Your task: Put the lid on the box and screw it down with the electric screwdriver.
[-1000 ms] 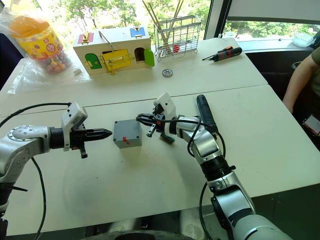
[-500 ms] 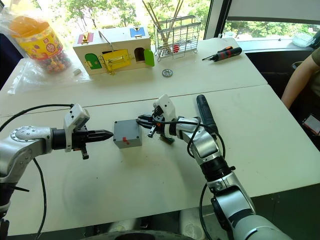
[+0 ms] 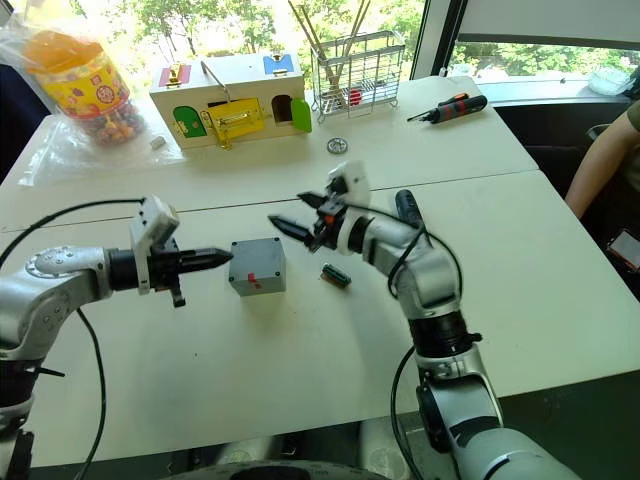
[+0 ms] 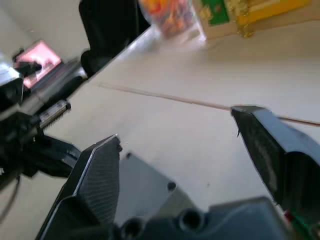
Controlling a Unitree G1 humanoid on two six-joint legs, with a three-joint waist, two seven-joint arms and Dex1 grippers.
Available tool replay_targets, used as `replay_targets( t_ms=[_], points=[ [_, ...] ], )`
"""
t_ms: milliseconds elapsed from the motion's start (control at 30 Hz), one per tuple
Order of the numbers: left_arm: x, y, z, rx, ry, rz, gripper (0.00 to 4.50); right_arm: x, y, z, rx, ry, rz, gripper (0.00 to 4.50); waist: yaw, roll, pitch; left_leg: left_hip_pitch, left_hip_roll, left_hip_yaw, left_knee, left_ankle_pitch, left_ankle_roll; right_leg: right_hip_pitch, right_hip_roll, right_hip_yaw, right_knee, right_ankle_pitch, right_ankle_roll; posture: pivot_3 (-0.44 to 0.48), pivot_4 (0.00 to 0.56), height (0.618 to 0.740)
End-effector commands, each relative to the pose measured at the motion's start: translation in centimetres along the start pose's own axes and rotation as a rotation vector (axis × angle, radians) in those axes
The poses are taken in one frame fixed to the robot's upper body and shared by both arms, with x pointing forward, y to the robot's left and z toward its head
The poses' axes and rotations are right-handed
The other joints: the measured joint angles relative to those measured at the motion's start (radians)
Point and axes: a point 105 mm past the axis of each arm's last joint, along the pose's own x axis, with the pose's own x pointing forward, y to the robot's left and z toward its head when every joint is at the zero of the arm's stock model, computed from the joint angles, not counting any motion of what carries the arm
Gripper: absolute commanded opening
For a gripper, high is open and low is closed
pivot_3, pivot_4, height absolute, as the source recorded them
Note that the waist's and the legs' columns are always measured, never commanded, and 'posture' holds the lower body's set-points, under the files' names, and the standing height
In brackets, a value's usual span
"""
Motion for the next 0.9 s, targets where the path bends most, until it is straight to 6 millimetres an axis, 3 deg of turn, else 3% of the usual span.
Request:
replay_targets(
  t_ms=[33,100,200,367,567,733,900],
  points=[
    [-0.5,-1.0,3.6,0.147,-0.084,-0.023,0.0,-2.5,-0.1,4.0,-0.028,-0.042,-0.009,3.91,-0.001,0.0,0.0,0.0,0.0,0.0,0.0,0.0,0.0,0.0,0.0,0.0,0.0,0.0,0.0,0.0,0.15,0.74],
    [0.1,-2.2,4.8,0.188,-0.08,-0.104,0.0,-4.1,-0.8,4.6,-0.099,0.057,-0.018,4.46,-0.001,0.0,0.0,0.0,0.0,0.0,0.0,0.0,0.0,0.002,0.0,0.0,0.0,0.0,0.0,0.0,0.15,0.74],
    [-0.4,-3.1,4.7,0.192,-0.026,-0.221,0.0,-4.9,-1.8,3.9,-0.094,0.207,-0.096,4.49,-0.008,0.0,0.0,0.0,0.0,0.001,-0.001,0.0,0.0,0.002,-0.001,0.0,0.0,0.0,0.0,0.0,0.15,0.74],
    [-0.5,-5.1,4.5,0.329,0.118,-0.366,0.0,-9.2,-5.5,1.1,-0.084,0.572,-0.277,4.49,-0.008,0.003,0.003,-0.002,0.001,0.002,-0.002,0.0,0.001,0.0,-0.001,0.002,-0.001,0.0,0.0,0.0,0.15,0.74],
    [0.3,-6.5,3.8,0.416,0.155,-0.487,0.0,-13.3,-9.4,-1.0,-0.014,0.822,-0.498,4.49,-0.004,0.002,0.004,-0.004,0.001,0.003,0.0,-0.001,0.001,0.0,-0.002,0.001,-0.002,0.0,0.0,0.0,0.15,0.74],
    [1.7,-7.2,3.3,0.479,0.123,-0.557,0.0,-14.5,-9.8,-2.0,0.141,0.93,-0.503,4.49,-0.006,0.003,0.006,-0.005,0.001,0.003,0.0,-0.001,0.001,-0.001,-0.001,0.001,-0.002,0.0,0.0,0.0,0.15,0.74],
    [2.9,-7.9,2.8,0.498,0.097,-0.573,0.0,-14.7,-10.4,-2.8,0.191,0.992,-0.507,4.49,-0.006,0.002,0.006,-0.011,0.001,0.003,0.002,0.0,0.001,-0.006,-0.001,0.001,-0.001,0.0,0.0,0.0,0.15,0.74]
  ],
)
